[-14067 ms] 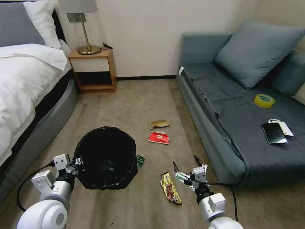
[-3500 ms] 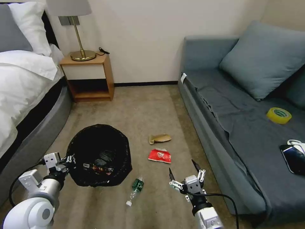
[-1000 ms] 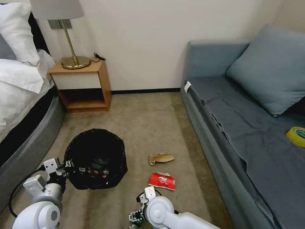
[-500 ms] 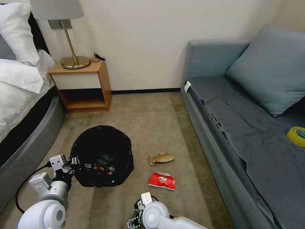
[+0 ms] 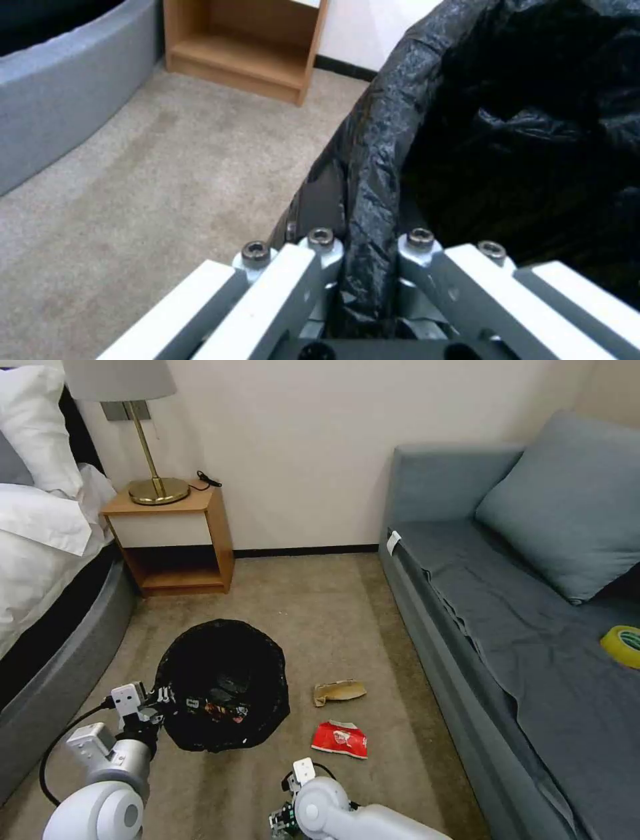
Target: Pick up the trash bin, then pick up the garbage on the floor and place it into the trash bin.
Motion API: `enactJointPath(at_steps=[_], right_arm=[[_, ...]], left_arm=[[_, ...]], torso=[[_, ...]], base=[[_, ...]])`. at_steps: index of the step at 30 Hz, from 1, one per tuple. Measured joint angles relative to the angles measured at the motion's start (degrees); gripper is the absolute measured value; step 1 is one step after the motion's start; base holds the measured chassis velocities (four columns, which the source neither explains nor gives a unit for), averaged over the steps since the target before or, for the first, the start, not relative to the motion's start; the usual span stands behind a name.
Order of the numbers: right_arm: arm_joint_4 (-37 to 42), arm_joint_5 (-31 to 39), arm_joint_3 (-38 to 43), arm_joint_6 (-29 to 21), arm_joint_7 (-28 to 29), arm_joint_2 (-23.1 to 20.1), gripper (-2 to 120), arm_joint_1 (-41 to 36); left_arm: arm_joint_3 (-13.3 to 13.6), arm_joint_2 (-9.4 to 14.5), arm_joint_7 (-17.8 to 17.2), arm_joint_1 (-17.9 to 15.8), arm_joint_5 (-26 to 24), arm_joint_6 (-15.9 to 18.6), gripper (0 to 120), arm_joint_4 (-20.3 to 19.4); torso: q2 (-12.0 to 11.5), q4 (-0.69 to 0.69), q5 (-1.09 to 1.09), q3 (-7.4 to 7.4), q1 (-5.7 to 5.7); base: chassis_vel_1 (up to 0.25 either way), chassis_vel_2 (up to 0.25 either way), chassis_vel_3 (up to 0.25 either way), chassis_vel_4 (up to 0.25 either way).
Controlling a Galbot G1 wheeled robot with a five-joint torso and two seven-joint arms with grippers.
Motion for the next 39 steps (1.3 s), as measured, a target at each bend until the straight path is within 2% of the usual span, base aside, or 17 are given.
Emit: enactJointPath(at_steps=[9, 16, 19, 23, 24, 34, 35, 37, 39], right_arm=[[-0.7, -0.1, -0.6, -0.3, -0.5, -0.7, 100, 1.1], [-2.4, -1.3, -0.8, -0.4, -2.1, 0.7, 100, 0.7], [-2.8, -1.4, -0.8, -0.3, -2.4, 1.0, 96, 0.8], [-2.9, -1.5, -1.0, -0.1, -2.9, 1.0, 78, 0.7], [-2.9, -1.5, -1.0, -0.1, -2.9, 1.0, 78, 0.7], [-1.9, -3.3, -0.4, 1.0, -4.7, 0.2, 38, 1.2], [-1.9, -3.3, -0.4, 1.0, -4.7, 0.2, 38, 1.2], [0.4, -2.2, -0.5, 0.5, -4.4, -1.7, 30, 3.3], [2.5, -0.7, -1.0, -0.5, -4.1, -4.1, 38, 5.2]], left_arm=[[-0.2, 0.2, 0.1, -0.3, -0.1, 0.0, 3, 0.2], [-0.2, 0.2, 0.1, -0.4, 0.0, -0.1, 3, 0.6], [-0.2, 0.1, 0.1, -0.4, 0.1, -0.2, 3, 0.6], [-0.2, 0.1, 0.1, -0.3, 0.1, -0.3, 3, 0.6], [-0.2, 0.1, 0.1, -0.3, 0.1, -0.3, 3, 0.6], [-0.5, -0.2, 0.2, -0.2, 0.4, -0.8, 3, 0.7], [-0.5, -0.2, 0.2, -0.2, 0.4, -0.8, 3, 0.7], [-0.5, -0.2, 0.2, -0.3, 0.4, -0.9, 3, 0.8], [-0.6, -0.1, 0.2, -0.5, 0.4, -1.0, 3, 1.2]], torso=[[0.0, 0.00, 0.00, 0.00, 0.00], [0.0, 0.00, 0.00, 0.00, 0.00], [0.0, 0.00, 0.00, 0.00, 0.00], [0.0, 0.00, 0.00, 0.00, 0.00], [0.0, 0.00, 0.00, 0.00, 0.00], [0.0, 0.00, 0.00, 0.00, 0.00], [0.0, 0.00, 0.00, 0.00, 0.00], [0.0, 0.01, 0.01, 0.00, 0.00], [0.0, 0.00, 0.00, 0.00, 0.00]], base=[[0.000, 0.000, 0.000, 0.000], [0.000, 0.000, 0.000, 0.000], [0.000, 0.000, 0.000, 0.000], [0.000, 0.000, 0.000, 0.000], [0.000, 0.000, 0.000, 0.000], [0.000, 0.000, 0.000, 0.000], [0.000, 0.000, 0.000, 0.000], [0.000, 0.000, 0.000, 0.000], [0.000, 0.000, 0.000, 0.000]])
